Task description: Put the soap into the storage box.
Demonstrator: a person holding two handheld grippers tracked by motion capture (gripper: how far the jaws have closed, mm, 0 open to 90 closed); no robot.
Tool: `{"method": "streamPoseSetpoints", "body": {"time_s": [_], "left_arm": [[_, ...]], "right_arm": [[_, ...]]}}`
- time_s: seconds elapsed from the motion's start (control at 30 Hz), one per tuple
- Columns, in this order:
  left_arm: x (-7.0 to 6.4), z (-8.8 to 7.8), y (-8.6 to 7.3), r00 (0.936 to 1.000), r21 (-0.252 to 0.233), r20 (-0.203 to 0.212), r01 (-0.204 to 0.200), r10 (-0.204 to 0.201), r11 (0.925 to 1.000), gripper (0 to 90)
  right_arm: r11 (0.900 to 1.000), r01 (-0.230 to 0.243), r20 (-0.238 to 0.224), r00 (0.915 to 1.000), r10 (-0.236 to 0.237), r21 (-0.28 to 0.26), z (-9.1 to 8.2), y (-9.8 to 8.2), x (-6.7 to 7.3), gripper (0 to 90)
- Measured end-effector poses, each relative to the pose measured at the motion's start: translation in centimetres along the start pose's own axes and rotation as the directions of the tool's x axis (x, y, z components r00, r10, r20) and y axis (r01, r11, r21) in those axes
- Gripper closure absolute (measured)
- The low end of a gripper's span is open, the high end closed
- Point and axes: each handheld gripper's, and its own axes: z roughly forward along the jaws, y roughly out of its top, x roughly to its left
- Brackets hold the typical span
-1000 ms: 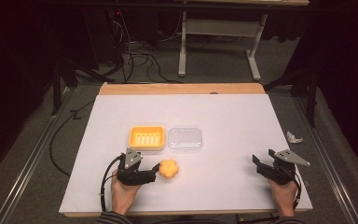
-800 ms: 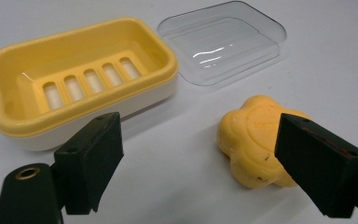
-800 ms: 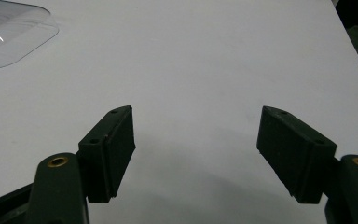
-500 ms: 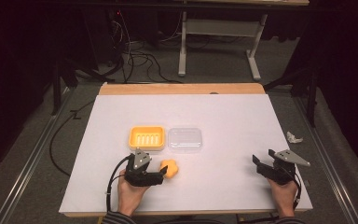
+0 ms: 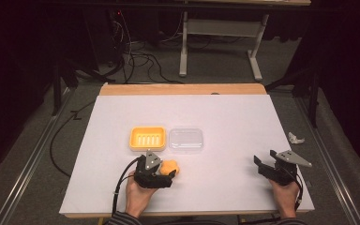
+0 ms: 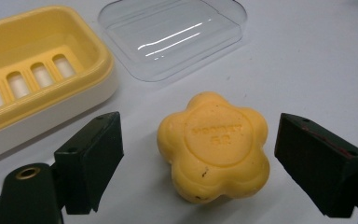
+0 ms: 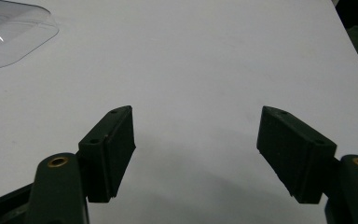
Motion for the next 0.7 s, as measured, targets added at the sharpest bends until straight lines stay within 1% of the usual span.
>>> {"method": "streamPoseSetpoints", "body": {"time_s": [0.3, 0.5, 0.7], "left_arm": [[-0.5, 0.7, 0.0, 0.9998, 0.027, -0.003, -0.019, 0.019, 0.9994, 16.0], [-0.8, 1.3, 0.1, 0.9994, 0.053, -0.007, -0.033, 0.034, 0.9980, 16.1], [-1.1, 2.0, 0.0, 0.9991, 0.077, -0.014, -0.040, 0.041, 0.9962, 16.4]], "right_arm": [[1.000, 0.000, -0.001, 1.0000, 0.000, 0.000, 0.0, 0.0, 0.0, 27.9], [1.000, 0.000, 0.000, 1.0000, 0.000, -0.001, 0.0, 0.0, 0.0, 27.9], [1.000, -0.001, -0.001, 1.0000, 0.001, 0.001, 0.0, 0.0, 0.0, 28.0]]}}
